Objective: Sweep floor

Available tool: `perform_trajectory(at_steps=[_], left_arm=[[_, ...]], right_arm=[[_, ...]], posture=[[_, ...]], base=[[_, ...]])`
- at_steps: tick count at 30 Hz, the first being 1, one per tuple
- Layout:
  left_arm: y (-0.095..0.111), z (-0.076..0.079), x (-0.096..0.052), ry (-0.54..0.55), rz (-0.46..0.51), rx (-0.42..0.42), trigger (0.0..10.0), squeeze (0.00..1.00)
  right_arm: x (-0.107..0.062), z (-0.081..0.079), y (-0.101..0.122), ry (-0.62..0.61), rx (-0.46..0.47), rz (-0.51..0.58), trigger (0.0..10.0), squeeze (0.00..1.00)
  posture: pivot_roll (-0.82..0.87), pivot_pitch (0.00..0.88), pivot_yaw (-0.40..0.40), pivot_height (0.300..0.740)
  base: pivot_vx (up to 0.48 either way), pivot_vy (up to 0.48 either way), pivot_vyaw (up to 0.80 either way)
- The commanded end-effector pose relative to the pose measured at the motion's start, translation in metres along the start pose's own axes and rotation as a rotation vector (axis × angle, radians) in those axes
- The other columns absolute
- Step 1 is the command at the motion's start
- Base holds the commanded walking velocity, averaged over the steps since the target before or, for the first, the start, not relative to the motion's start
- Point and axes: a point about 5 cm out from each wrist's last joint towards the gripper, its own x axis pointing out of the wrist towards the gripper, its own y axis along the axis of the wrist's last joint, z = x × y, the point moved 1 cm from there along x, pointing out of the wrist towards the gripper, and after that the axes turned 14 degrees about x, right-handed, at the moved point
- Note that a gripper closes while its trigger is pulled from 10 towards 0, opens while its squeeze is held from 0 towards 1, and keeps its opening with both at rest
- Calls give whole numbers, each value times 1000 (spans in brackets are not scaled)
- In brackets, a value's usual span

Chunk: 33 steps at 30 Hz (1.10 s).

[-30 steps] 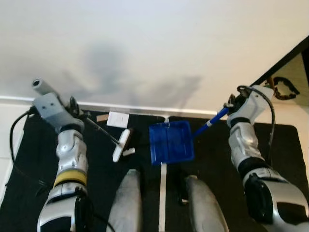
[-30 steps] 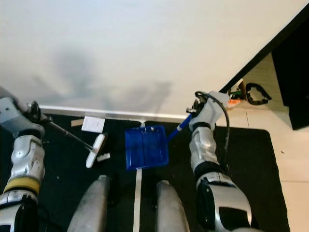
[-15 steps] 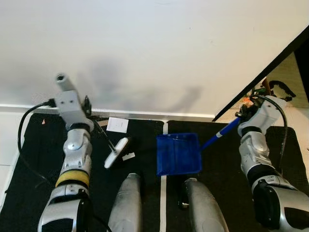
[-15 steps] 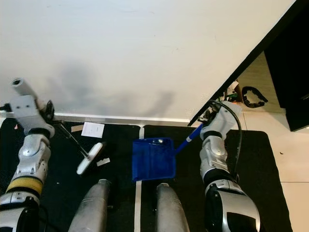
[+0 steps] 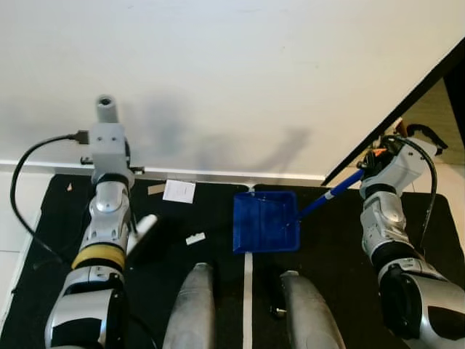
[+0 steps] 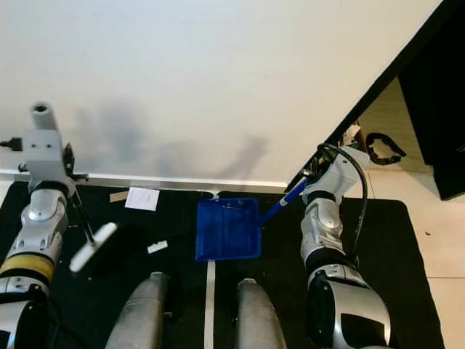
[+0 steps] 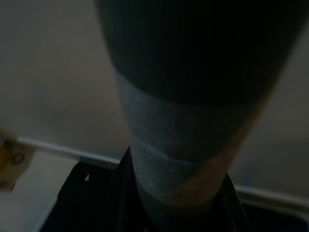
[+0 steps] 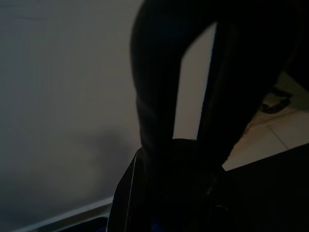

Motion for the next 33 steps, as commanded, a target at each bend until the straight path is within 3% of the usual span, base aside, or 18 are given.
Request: perform_trajectory(at_steps=[1, 4, 11, 18, 20, 21, 22, 23, 26, 27, 32, 33], left_arm=[[0, 0, -1, 48, 11, -33, 10000, 0], [0, -3, -1, 107, 14, -95, 10000, 0], [21, -14, 8, 214, 116, -50, 10000, 0], [28, -14, 16, 200, 129, -33, 10000, 0], [28, 4, 16, 128, 115, 9, 10000, 0], [28, 4, 16, 128, 115, 9, 10000, 0], [27, 18, 14, 97, 108, 0, 10000, 0], [27, 18, 14, 97, 108, 0, 10000, 0], [29, 45, 7, 67, 81, -69, 10000, 0], [29, 45, 7, 67, 81, -69, 10000, 0], [39, 86, -4, 31, 51, -232, 10000, 0], [39, 86, -4, 31, 51, -232, 10000, 0]], right_arm=[[0, -3, 3, 11, 15, 20, 10000, 0], [0, -12, 0, 47, 16, 9, 10000, 0], [-4, -48, -2, 186, 31, 20, 10000, 0], [-6, -65, 1, 252, 44, 37, 10000, 0], [-8, -70, -1, 274, 40, 32, 10000, 0], [-8, -70, -1, 274, 40, 32, 10000, 0], [-9, -70, 0, 278, 39, 32, 10000, 0], [-9, -70, 0, 278, 39, 32, 10000, 0], [-12, -67, 1, 276, 37, 38, 10000, 0], [-12, -67, 1, 276, 37, 38, 10000, 0], [-16, -61, 6, 269, 32, 51, 10000, 0], [-16, -61, 6, 269, 32, 51, 10000, 0]], posture=[[27, 248, -50, 740], [-8, 324, -73, 740], [-114, 449, -118, 740], [-140, 487, -132, 740], [-141, 500, -130, 740], [-141, 500, -130, 740], [-141, 506, -127, 740], [-141, 506, -127, 740], [-149, 508, -123, 740], [-149, 508, -123, 740], [-169, 526, -115, 740], [-169, 526, -115, 740]], base=[[0, 0, 0], [0, 0, 0], [0, 0, 0], [0, 0, 0], [0, 0, 0], [0, 0, 0], [0, 0, 0], [0, 0, 0], [0, 0, 0], [0, 0, 0], [0, 0, 0], [0, 0, 0]])
